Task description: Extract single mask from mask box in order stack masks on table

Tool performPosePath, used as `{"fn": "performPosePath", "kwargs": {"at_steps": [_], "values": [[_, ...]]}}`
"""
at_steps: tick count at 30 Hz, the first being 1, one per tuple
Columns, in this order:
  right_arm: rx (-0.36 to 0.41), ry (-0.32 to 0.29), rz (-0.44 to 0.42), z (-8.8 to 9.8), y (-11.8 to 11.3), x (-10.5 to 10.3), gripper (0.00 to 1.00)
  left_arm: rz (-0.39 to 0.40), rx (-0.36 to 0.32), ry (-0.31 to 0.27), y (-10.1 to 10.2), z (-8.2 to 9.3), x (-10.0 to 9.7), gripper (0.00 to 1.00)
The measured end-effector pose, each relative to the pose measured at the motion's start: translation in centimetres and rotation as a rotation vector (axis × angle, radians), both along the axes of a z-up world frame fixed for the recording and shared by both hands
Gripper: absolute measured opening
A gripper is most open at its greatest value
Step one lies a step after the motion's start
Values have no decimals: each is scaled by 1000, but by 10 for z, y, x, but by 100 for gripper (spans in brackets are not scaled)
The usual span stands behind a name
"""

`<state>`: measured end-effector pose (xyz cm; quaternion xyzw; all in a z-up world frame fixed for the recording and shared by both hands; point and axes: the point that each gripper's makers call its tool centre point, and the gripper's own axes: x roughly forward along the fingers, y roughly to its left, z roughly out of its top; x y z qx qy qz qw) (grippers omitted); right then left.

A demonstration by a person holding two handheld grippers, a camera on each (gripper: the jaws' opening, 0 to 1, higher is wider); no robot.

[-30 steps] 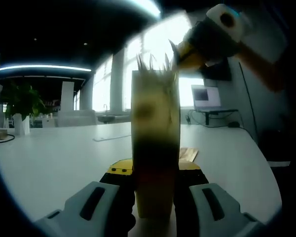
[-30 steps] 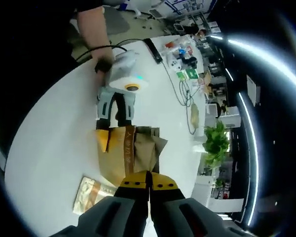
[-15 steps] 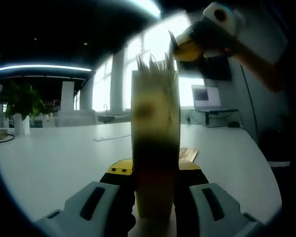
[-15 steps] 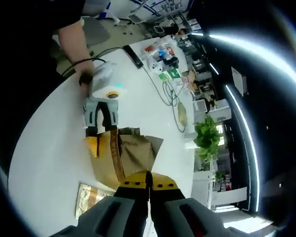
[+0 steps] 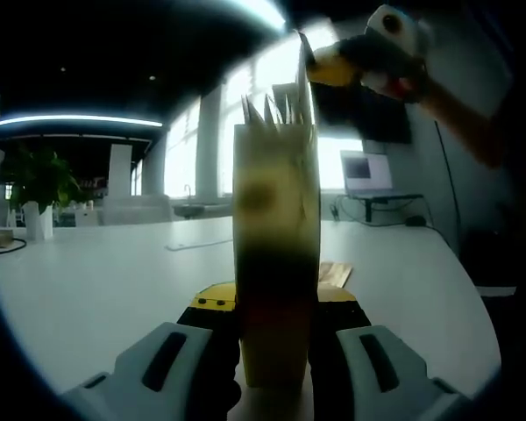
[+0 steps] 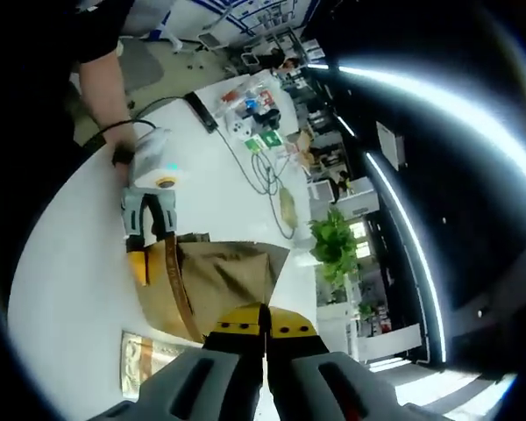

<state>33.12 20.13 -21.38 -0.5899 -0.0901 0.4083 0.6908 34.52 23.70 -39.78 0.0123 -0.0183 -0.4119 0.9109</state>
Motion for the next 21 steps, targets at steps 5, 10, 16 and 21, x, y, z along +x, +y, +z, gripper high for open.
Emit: {"fn": "performPosePath", "kwargs": {"at_steps": [5, 10, 16, 21], "values": [[15, -11, -1, 11, -7, -1, 0, 0, 1, 0, -1, 0, 0, 20], [50, -43, -17, 27, -13, -1, 0, 0, 3, 1, -1, 0, 0, 20], [84, -50, -41, 35, -18, 0, 0, 1, 3, 1, 0, -1, 1, 20], [98, -46, -53, 40, -25, 0, 0, 1, 4, 1, 1, -1, 2, 20]]}}
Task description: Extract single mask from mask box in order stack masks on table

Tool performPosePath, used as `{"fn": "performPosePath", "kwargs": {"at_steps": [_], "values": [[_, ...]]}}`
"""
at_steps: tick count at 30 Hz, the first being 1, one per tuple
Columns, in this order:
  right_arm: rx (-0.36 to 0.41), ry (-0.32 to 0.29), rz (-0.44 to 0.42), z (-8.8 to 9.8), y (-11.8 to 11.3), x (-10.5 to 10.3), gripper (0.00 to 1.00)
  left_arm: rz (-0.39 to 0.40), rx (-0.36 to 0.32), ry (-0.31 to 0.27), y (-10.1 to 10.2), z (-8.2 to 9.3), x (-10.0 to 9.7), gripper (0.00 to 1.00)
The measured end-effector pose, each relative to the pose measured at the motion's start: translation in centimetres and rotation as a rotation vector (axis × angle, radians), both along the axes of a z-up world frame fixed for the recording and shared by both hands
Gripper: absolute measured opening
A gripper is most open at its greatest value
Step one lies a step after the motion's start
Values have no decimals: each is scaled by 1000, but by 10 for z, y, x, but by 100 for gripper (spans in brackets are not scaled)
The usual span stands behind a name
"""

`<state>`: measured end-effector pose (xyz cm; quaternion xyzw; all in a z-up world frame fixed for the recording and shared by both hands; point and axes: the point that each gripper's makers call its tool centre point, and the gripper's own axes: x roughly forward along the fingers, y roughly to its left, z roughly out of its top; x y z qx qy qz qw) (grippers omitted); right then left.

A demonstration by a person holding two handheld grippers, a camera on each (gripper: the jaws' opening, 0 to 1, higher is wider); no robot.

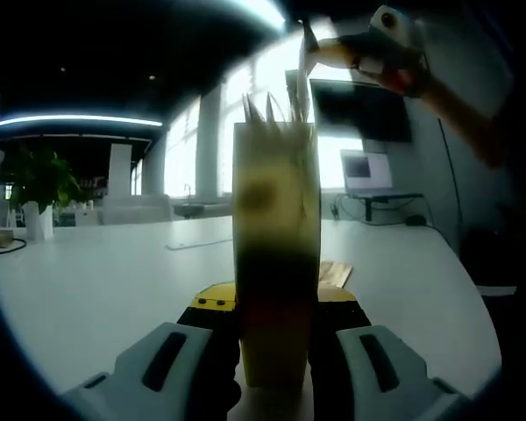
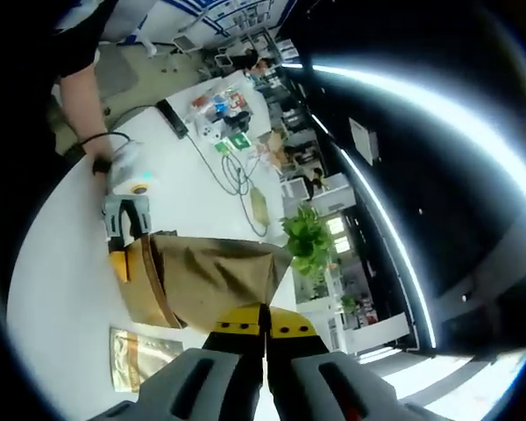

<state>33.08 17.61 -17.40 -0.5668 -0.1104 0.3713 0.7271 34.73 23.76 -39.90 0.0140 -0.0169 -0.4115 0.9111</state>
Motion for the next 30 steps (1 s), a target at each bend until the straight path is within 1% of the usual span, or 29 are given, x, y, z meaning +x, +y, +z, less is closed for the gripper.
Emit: {"fn": "performPosePath", "kwargs": {"at_steps": [3, 7, 13, 15, 18, 20, 22, 24, 30], "values": [[17, -3, -12, 5, -4, 1, 0, -1, 0, 0, -1, 0, -1, 20], [70, -10, -35, 17, -11, 3, 0, -1, 0, 1, -1, 1, -2, 20], [110, -35, -72, 28, -21, 9, 0, 0, 1, 0, -2, 1, -4, 20], [118, -61, -92, 32, -27, 11, 0, 0, 1, 0, -1, 1, -2, 20], [144, -62, -116, 35, -35, 13, 0, -1, 1, 0, -3, 1, -3, 20], [154, -73, -140, 37, -41, 17, 0, -1, 1, 0, -3, 1, -4, 20], [173, -70, -155, 37, -46, 19, 0, -1, 1, 0, -2, 1, -3, 20], [181, -68, -173, 34, -50, 22, 0, 0, 1, 0, 0, 0, -1, 20], [203, -69, -236, 26, -62, 29, 0, 0, 2, -1, -2, 1, -3, 20]]}}
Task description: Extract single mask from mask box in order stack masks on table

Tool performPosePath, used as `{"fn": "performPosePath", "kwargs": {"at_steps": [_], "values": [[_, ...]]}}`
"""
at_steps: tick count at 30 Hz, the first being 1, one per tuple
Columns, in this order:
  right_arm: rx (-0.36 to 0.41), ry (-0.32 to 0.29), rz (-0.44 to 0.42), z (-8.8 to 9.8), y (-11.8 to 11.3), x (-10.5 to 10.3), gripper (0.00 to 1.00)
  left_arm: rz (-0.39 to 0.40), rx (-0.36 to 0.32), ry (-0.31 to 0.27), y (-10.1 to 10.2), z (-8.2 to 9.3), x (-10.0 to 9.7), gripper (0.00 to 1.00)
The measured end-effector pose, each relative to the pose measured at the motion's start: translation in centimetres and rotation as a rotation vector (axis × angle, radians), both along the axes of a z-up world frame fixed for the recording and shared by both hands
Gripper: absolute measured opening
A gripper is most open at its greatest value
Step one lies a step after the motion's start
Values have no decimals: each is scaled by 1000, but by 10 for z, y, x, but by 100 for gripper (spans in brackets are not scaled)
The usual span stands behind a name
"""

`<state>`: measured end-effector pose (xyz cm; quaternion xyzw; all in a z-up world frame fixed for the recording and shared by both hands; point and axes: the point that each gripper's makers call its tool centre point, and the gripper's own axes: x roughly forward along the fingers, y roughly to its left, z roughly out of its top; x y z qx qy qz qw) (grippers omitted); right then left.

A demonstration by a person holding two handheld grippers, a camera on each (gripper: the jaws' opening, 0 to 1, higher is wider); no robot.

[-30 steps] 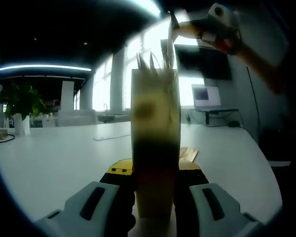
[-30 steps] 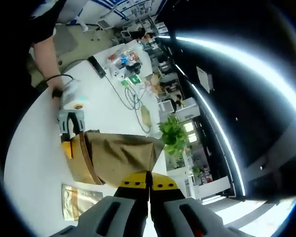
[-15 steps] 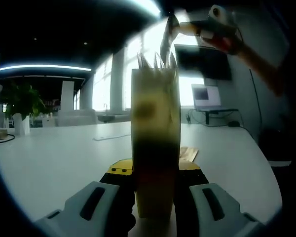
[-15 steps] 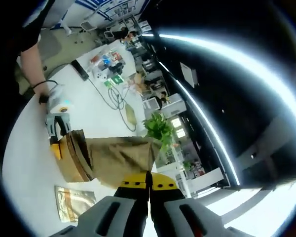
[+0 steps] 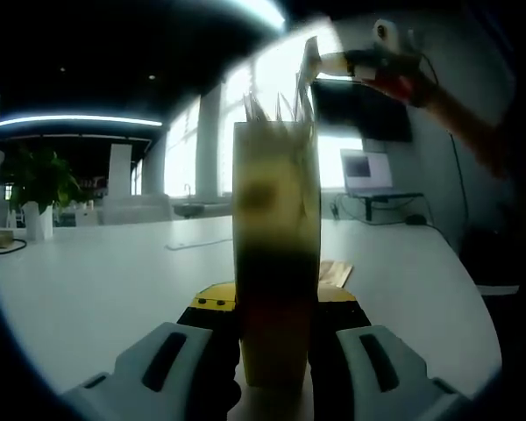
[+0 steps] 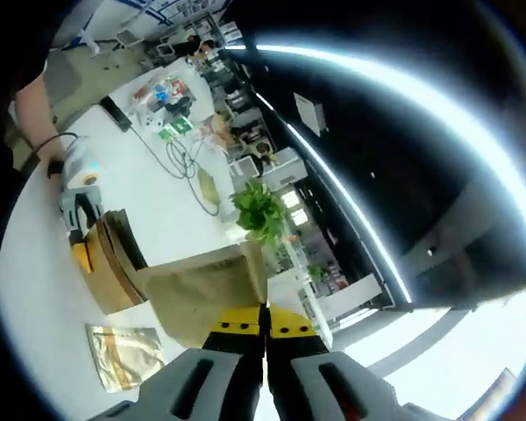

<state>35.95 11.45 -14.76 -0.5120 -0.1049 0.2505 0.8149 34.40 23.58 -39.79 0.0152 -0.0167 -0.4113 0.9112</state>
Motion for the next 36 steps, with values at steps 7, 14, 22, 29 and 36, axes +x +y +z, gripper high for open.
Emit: {"fn": "performPosePath", "kwargs": {"at_steps": [7, 14, 22, 29, 36], "values": [[1, -27, -90, -9, -19, 8, 0, 0, 0, 0, 1, 0, 1, 20], [-49, -61, -190, -24, -38, 16, 0, 1, 0, 0, 1, -1, 2, 20], [28, -26, -220, -46, -47, 18, 0, 1, 1, -1, 0, 0, 0, 20], [46, -41, -271, -51, -55, 23, 0, 2, 2, -1, 0, 0, 0, 20], [41, -32, -301, -67, -60, 28, 0, 2, 2, -1, 1, -1, 1, 20]]}}
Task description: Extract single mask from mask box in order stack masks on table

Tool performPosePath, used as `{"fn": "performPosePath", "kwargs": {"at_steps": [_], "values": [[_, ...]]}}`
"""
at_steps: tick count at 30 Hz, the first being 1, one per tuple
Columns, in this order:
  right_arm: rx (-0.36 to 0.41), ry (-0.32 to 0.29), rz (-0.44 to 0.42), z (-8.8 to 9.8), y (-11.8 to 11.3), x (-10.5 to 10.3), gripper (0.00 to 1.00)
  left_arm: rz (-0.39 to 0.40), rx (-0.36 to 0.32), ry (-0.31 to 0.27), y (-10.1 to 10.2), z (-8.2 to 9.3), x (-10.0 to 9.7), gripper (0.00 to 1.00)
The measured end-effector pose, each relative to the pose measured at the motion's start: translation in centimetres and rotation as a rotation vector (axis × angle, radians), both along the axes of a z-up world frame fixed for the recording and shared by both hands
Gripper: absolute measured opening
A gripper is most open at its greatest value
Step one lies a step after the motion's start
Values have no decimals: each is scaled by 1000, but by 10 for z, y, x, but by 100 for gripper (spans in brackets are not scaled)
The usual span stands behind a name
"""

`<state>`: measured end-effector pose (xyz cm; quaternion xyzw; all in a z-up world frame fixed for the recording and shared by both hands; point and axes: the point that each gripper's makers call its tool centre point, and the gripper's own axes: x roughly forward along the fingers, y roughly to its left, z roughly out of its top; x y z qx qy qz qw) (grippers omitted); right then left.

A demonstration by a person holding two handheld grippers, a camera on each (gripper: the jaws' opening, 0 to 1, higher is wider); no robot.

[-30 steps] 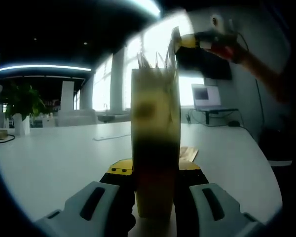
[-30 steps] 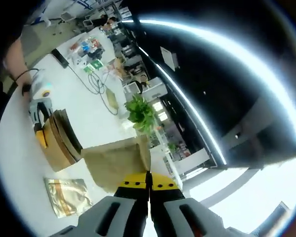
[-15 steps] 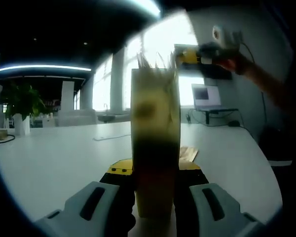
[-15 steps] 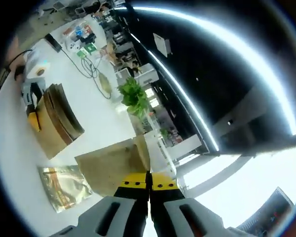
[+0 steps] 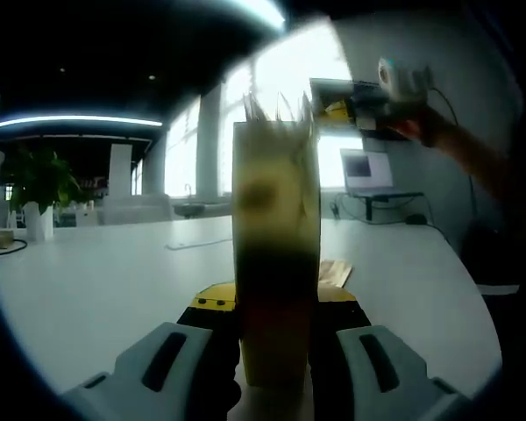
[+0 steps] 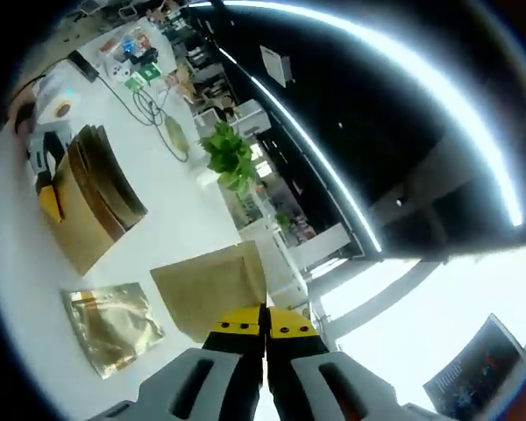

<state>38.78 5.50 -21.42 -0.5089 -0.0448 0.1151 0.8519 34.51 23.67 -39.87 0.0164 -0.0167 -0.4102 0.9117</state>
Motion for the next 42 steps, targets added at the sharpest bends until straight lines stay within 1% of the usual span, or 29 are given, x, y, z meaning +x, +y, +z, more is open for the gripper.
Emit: {"fn": "performPosePath", "kwargs": {"at_steps": [3, 9, 11, 16, 21, 29, 32, 34, 36, 39, 42], "values": [[11, -5, -18, -3, -2, 4, 0, 0, 0, 0, 0, 0, 0, 20], [19, 14, -29, -15, 1, 15, 0, 0, -1, 1, 0, 0, 0, 20], [31, 5, -41, -15, 1, 18, 0, 0, 0, 1, 0, 0, 0, 20], [26, 37, -36, -28, 7, 26, 0, 0, -1, 2, 0, 0, 0, 20], [26, 69, -50, -40, 5, 33, 0, 0, 0, 2, -1, 0, 0, 20], [6, 83, -66, -47, 7, 38, 0, -1, -1, 2, -1, 0, -2, 20], [7, 102, -71, -59, 10, 46, 0, 0, 0, 2, 0, 0, -1, 20], [18, 131, -69, -71, 13, 47, 0, 0, 0, 2, -1, 0, -1, 20], [11, 143, -74, -80, 14, 47, 0, 1, 0, 2, -1, 0, -1, 20], [-3, 164, -75, -91, 17, 41, 0, 0, -1, 3, 0, -1, 1, 20], [-27, 168, -71, -96, 16, 37, 0, -1, -1, 3, 0, 0, 0, 20]]}}
